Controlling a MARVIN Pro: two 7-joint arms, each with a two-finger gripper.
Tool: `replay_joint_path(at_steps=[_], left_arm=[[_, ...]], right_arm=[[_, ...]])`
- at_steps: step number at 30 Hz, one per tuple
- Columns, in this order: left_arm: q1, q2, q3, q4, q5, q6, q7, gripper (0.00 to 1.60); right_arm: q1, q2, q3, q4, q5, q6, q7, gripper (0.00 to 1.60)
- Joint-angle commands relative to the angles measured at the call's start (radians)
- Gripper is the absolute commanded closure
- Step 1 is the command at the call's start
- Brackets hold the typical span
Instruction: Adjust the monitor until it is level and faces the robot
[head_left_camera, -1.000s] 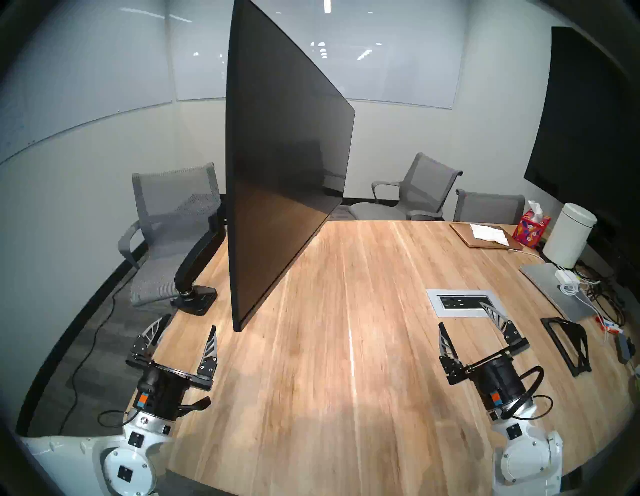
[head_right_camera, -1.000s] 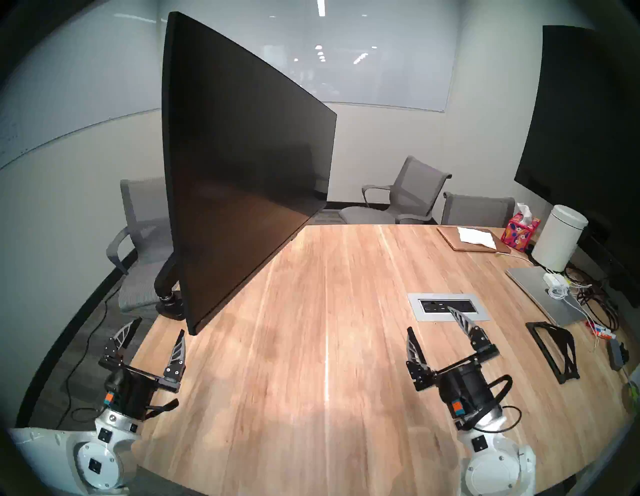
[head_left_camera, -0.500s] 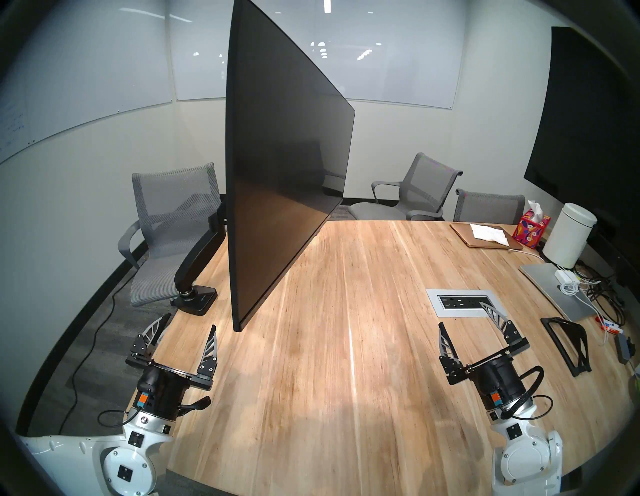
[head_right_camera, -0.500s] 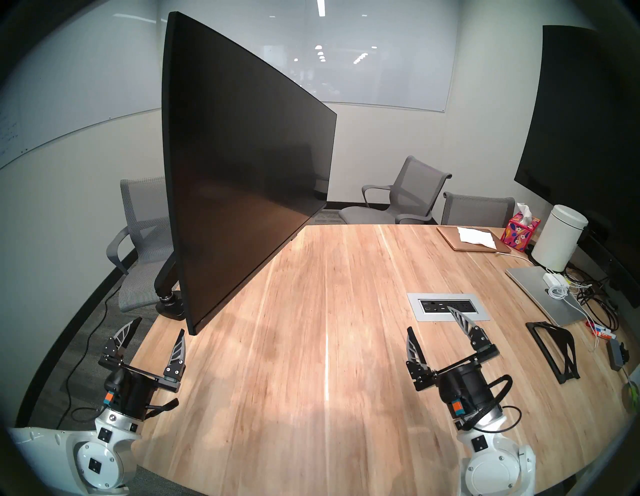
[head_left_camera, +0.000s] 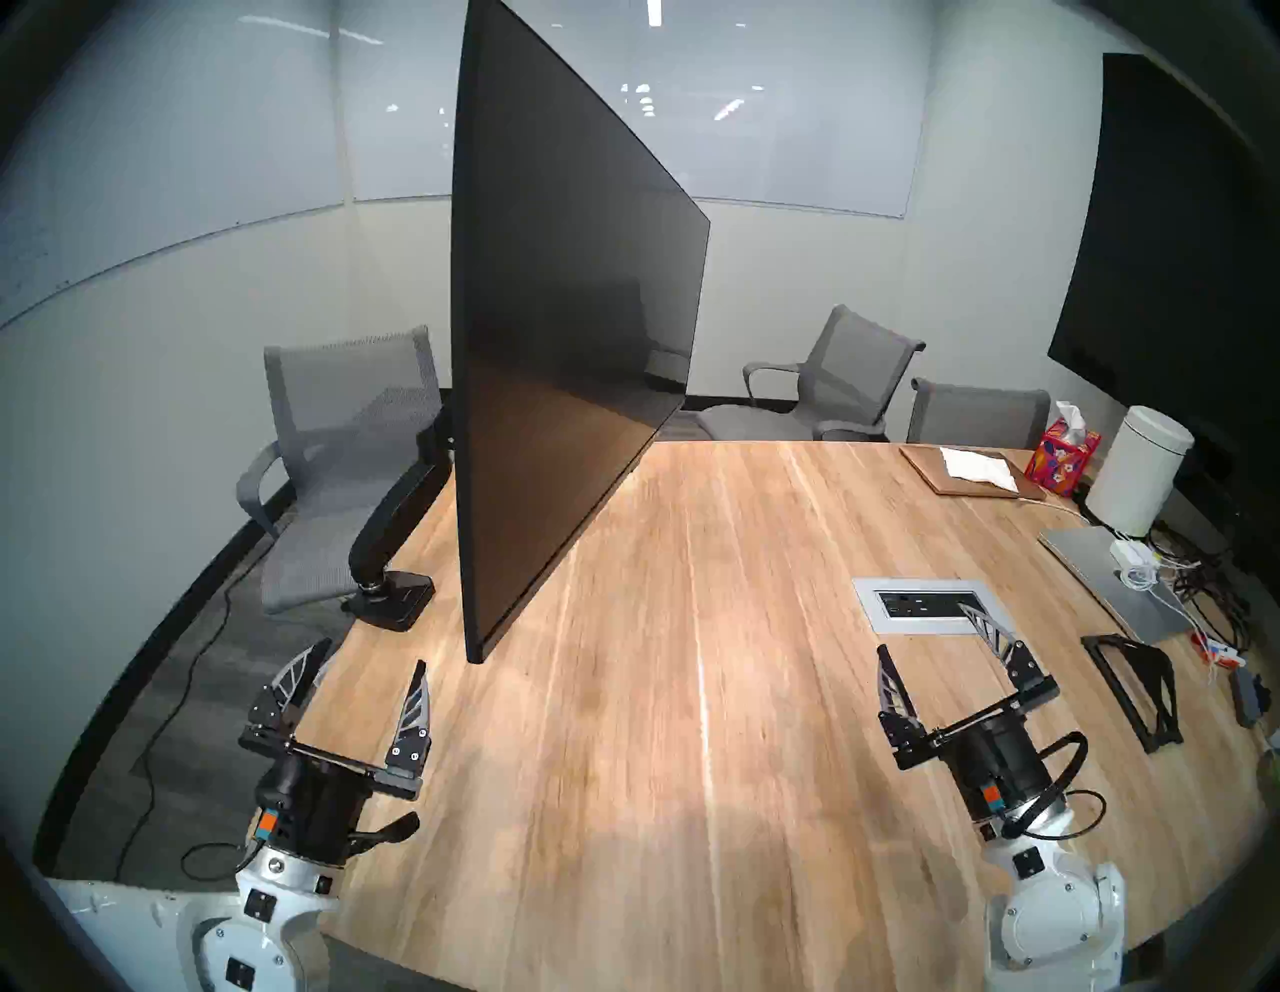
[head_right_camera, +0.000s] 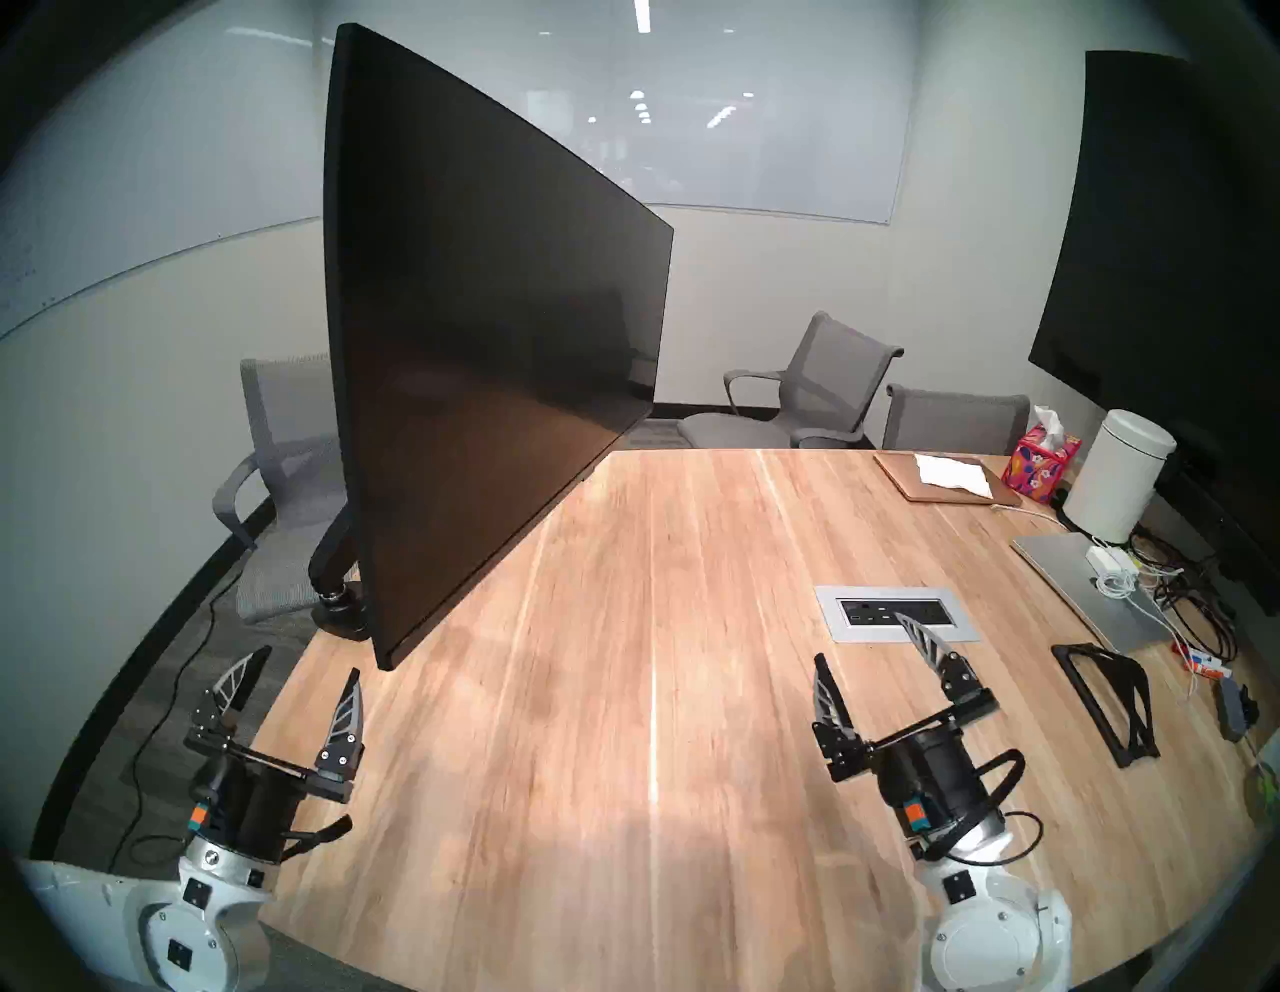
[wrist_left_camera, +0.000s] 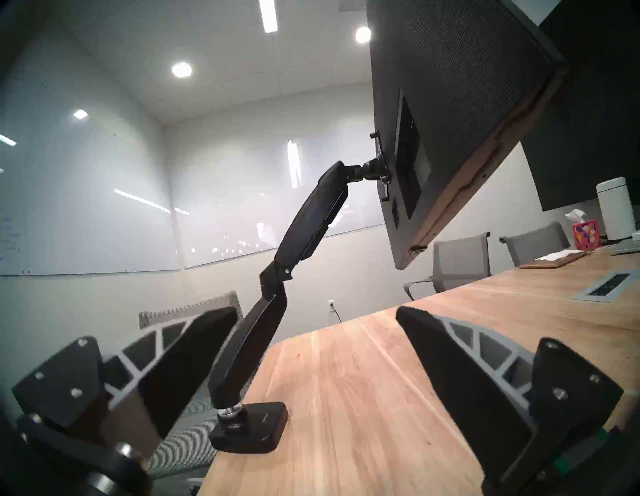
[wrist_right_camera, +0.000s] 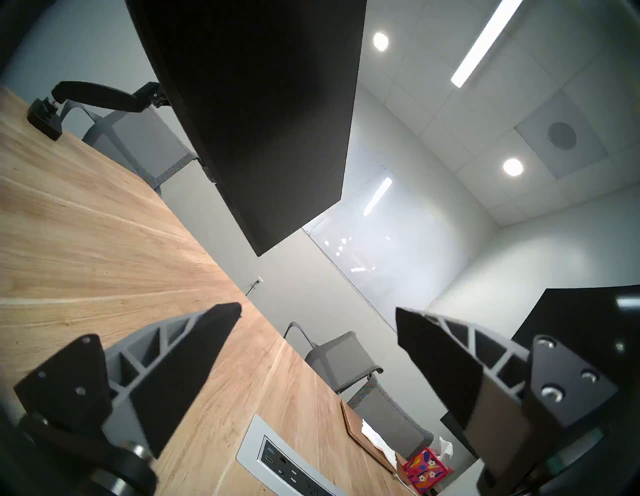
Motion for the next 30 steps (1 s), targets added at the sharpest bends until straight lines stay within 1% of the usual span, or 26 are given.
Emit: replay_joint_path(at_steps=[1,5,6,7,8,9,12,13,16,17,18,19,21,22,25,26,27,28,29,30], left_arm=[[0.101,0.065,0.004,-0.068,0.095,0.004,0.104,0.00],[0.143,0.054,-0.010,-0.071,0.134,0.013,0.102,0.00],[0.153,0.055,-0.009,-0.077,0.145,0.015,0.115,0.00],[0.176,0.043,-0.027,-0.080,0.164,0.017,0.106,0.00],[0.176,0.043,-0.027,-0.080,0.164,0.017,0.106,0.00],[0.186,0.030,-0.039,-0.079,0.174,0.017,0.104,0.00],[0.209,0.016,-0.062,-0.078,0.208,0.020,0.124,0.00],[0.216,0.005,-0.078,-0.076,0.212,0.019,0.105,0.00],[0.240,-0.006,-0.104,-0.079,0.254,0.020,0.133,0.00],[0.248,-0.018,-0.120,-0.078,0.256,0.021,0.115,0.00],[0.256,-0.019,-0.126,-0.080,0.267,0.024,0.131,0.00],[0.266,-0.031,-0.143,-0.077,0.282,0.027,0.126,0.00],[0.273,-0.027,-0.151,-0.077,0.307,0.033,0.160,0.00],[0.288,-0.042,-0.177,-0.075,0.308,0.032,0.137,0.00],[0.306,-0.048,-0.209,-0.083,0.340,0.036,0.145,0.00],[0.315,-0.055,-0.226,-0.087,0.342,0.035,0.131,0.00],[0.315,-0.055,-0.226,-0.087,0.342,0.035,0.131,0.00],[0.327,-0.058,-0.245,-0.095,0.362,0.038,0.140,0.00],[0.327,-0.058,-0.245,-0.095,0.362,0.038,0.140,0.00],[0.342,-0.056,-0.261,-0.108,0.372,0.040,0.146,0.00]], right_arm=[[0.003,-0.001,0.000,-0.021,0.006,-0.002,-0.004,0.00],[0.003,-0.001,0.000,-0.021,0.006,-0.002,-0.004,0.00],[0.003,-0.001,0.000,-0.021,0.006,-0.002,-0.004,0.00],[0.003,-0.001,0.000,-0.020,0.006,-0.002,-0.004,0.00],[0.003,-0.001,0.000,-0.020,0.006,-0.002,-0.004,0.00],[0.003,-0.001,0.000,-0.020,0.006,-0.003,-0.004,0.00],[0.003,-0.001,0.000,-0.020,0.006,-0.003,-0.004,0.00],[0.003,-0.001,0.000,-0.020,0.006,-0.003,-0.004,0.00],[0.003,-0.001,0.000,-0.020,0.006,-0.003,-0.004,0.00],[0.003,-0.001,0.000,-0.020,0.006,-0.003,-0.004,0.00],[0.003,-0.001,0.000,-0.020,0.006,-0.003,-0.004,0.00],[0.003,-0.001,0.000,-0.020,0.006,-0.003,-0.004,0.00],[0.003,-0.002,0.000,-0.020,0.006,-0.003,-0.004,0.00],[0.003,-0.002,0.000,-0.020,0.006,-0.003,-0.004,0.00],[0.003,-0.002,0.000,-0.020,0.006,-0.003,-0.004,0.00],[0.003,-0.002,0.000,-0.020,0.006,-0.003,-0.004,0.00],[0.003,-0.002,0.000,-0.020,0.006,-0.003,-0.004,0.00],[0.003,-0.002,0.000,-0.020,0.006,-0.003,-0.004,0.00],[0.003,-0.002,0.000,-0.020,0.006,-0.003,-0.004,0.00],[0.003,-0.002,0.000,-0.020,0.006,-0.003,-0.004,0.00]])
